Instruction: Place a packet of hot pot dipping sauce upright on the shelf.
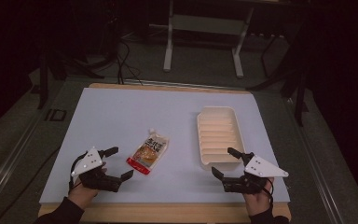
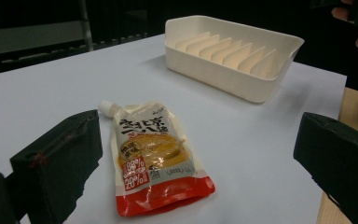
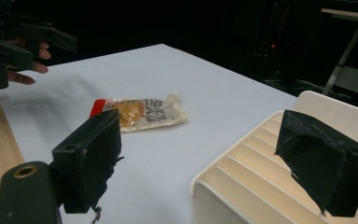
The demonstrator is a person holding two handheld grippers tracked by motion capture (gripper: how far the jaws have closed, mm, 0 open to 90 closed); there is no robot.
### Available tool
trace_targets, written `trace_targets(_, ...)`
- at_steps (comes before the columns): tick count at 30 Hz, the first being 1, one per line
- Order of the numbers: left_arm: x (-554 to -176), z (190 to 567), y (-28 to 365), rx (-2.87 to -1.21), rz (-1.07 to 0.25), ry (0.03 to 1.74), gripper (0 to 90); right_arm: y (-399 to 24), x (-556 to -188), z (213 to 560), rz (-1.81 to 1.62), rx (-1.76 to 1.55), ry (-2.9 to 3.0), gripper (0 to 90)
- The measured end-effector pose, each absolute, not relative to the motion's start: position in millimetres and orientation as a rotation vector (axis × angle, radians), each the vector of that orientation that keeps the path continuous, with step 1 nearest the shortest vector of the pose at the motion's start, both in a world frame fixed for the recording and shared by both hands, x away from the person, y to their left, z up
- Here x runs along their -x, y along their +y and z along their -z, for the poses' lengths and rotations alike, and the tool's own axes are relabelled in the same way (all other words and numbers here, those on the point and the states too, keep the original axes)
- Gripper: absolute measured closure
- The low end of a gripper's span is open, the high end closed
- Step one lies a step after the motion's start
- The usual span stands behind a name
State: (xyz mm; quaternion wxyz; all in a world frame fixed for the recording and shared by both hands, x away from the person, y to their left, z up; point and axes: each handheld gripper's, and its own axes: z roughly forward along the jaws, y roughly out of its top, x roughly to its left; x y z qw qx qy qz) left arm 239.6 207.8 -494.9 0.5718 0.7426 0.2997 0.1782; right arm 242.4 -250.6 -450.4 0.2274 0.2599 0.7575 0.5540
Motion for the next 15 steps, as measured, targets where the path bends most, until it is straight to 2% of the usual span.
trace_targets(4,-239.7,494.5,207.6,-1.712,-0.382,0.684,1.3,-249.5,-240.3,448.2,-1.476,-0.745,2.089,14.1)
trace_targets(10,-236.8,493.1,203.6,-1.766,-0.413,0.648,1.3,-249.5,-238.7,445.8,-1.448,-0.798,2.114,14.1)
trace_targets(15,-234.7,489.4,201.0,-1.735,-0.384,0.633,1.4,-249.7,-236.4,443.3,-1.45,-0.777,2.082,13.2)
